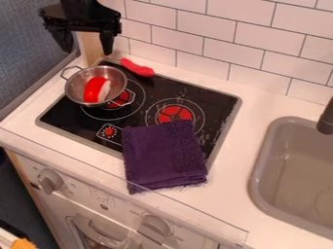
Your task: Move the red spoon in the lower side of the burner.
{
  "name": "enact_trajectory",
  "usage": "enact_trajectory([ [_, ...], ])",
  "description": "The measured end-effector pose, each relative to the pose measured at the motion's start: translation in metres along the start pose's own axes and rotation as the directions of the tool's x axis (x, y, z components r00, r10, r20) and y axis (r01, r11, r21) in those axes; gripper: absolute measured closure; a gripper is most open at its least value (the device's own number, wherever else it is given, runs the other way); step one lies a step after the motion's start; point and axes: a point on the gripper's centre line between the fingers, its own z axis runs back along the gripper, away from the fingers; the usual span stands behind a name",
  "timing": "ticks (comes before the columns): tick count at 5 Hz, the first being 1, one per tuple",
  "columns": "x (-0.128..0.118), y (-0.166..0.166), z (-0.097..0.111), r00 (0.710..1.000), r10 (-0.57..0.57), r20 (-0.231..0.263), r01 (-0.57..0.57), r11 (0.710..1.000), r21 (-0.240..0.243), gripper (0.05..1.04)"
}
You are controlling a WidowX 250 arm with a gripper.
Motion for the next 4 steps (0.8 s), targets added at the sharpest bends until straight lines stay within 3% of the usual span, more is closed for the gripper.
enact_trajectory([
  [1, -0.005, -0.001, -0.009, 0.999, 0.010, -0.032, -0.010, 1.000, -0.001, 0.083],
  [2, 0.010, -0.010, -0.019, 0.995, 0.084, -0.055, -0.085, 0.996, -0.003, 0.083],
  [3, 0.031, -0.016, -0.030, 0.986, 0.157, -0.060, -0.156, 0.987, 0.029, 0.083],
  [4, 0.048, -0.021, -0.052, 0.964, 0.245, -0.100, -0.243, 0.969, 0.035, 0.083],
])
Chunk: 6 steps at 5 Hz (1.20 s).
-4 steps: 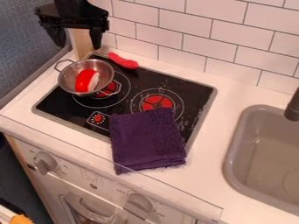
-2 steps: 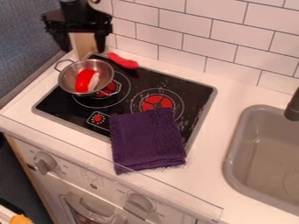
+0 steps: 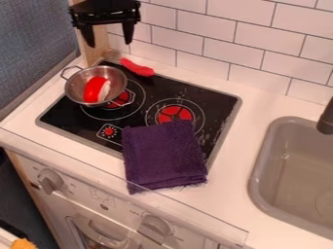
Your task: Move the red spoon in the lower side of the burner.
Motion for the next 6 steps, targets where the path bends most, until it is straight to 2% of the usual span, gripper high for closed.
enact_trajectory([
  [1, 0.012, -0.006, -0.019, 0.999, 0.041, -0.020, -0.041, 0.999, 0.011, 0.083],
  [2, 0.012, -0.011, -0.045, 0.998, 0.049, -0.040, -0.049, 0.999, 0.011, 0.083],
  [3, 0.004, -0.018, -0.064, 0.996, 0.054, -0.075, -0.056, 0.998, -0.021, 0.083],
  [5, -0.004, -0.035, -0.076, 0.993, 0.053, -0.102, -0.058, 0.997, -0.043, 0.084],
  [6, -0.003, -0.041, -0.077, 0.994, 0.045, -0.097, -0.050, 0.998, -0.041, 0.082],
])
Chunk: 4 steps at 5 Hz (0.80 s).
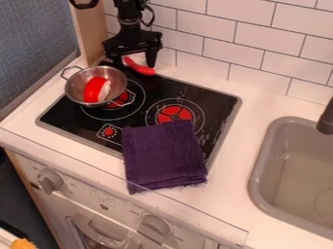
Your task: Move the red spoon in the lower side of the burner.
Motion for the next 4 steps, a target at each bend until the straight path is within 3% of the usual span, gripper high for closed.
enact_trajectory([
  [1, 0.0029, -0.0007, -0.0008, 1.000, 0.012, 0.013, -0.012, 1.000, 0.007, 0.132],
  [2, 0.0036, 0.0025, -0.0024, 1.000, 0.001, 0.028, -0.002, 1.000, 0.023, 0.406],
  [3, -0.0004, 0.0035, -0.0033, 1.000, 0.012, 0.029, -0.013, 0.999, 0.044, 0.563],
  [4, -0.0015, 0.0055, -0.0020, 0.999, 0.012, 0.035, -0.014, 0.999, 0.050, 0.572],
])
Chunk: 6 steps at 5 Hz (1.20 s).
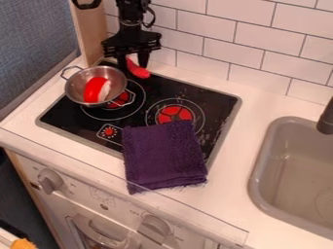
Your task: Move the red spoon in the lower side of the burner.
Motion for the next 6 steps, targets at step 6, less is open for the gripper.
enact_trajectory([
  [6, -0.006, 0.001, 0.102, 0.991, 0.055, 0.125, -0.044, 0.995, -0.089, 0.745],
])
